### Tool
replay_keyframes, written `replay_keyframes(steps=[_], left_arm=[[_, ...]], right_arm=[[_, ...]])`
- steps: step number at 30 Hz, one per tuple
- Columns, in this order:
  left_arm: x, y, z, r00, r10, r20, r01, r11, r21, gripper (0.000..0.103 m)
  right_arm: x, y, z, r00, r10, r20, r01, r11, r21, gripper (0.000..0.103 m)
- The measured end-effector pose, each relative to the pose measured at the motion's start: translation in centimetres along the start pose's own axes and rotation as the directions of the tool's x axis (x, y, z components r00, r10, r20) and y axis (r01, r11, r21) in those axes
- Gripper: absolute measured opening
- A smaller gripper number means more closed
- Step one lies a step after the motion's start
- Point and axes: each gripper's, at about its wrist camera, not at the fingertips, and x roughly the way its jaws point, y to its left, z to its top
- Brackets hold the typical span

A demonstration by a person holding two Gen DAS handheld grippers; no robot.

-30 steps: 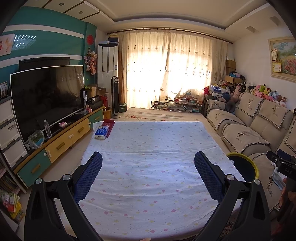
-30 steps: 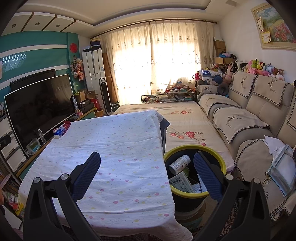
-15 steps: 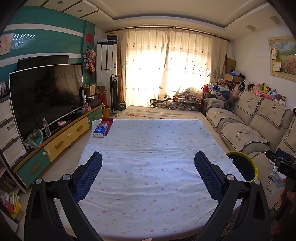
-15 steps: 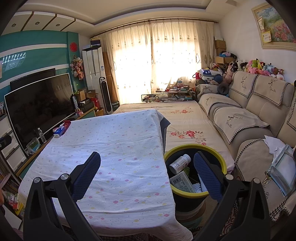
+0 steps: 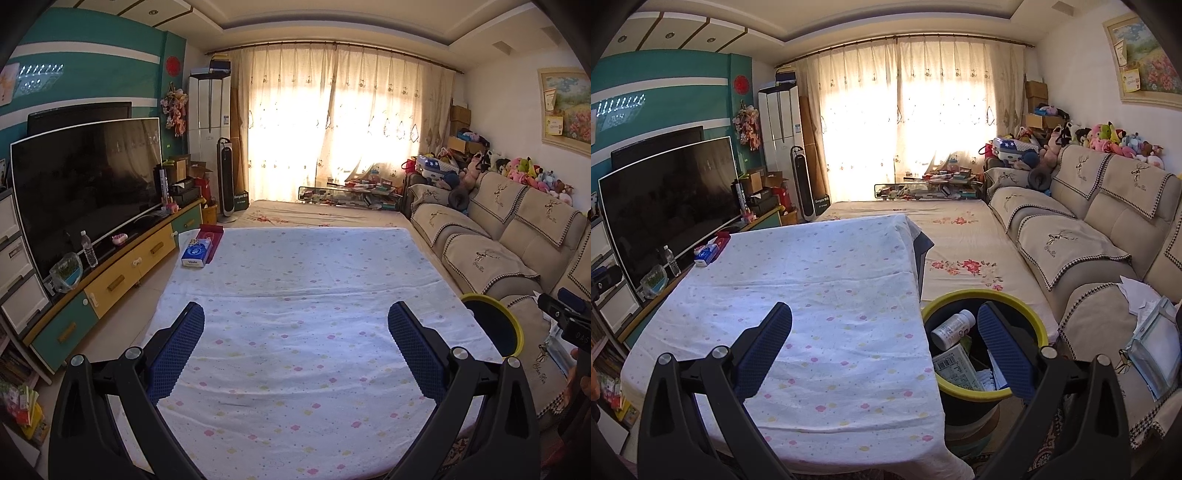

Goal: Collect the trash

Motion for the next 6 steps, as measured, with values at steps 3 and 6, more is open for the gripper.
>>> replay_keyframes(steps=[3, 6], left_arm=[[3.6, 1.2, 0.3, 0.998, 0.013, -0.06, -0.013, 1.0, -0.007, 0.098], [7.4, 2.4, 0.8, 0.995, 0.034, -0.089, -0.034, 0.999, -0.005, 0.098]], right_arm=[[1.8, 0.8, 1.0, 1.0, -0.014, -0.012, 0.014, 0.999, -0.031, 0.096], [4.5, 1.7, 2.1, 0.999, -0.017, -0.035, 0.015, 0.998, -0.059, 0.096]])
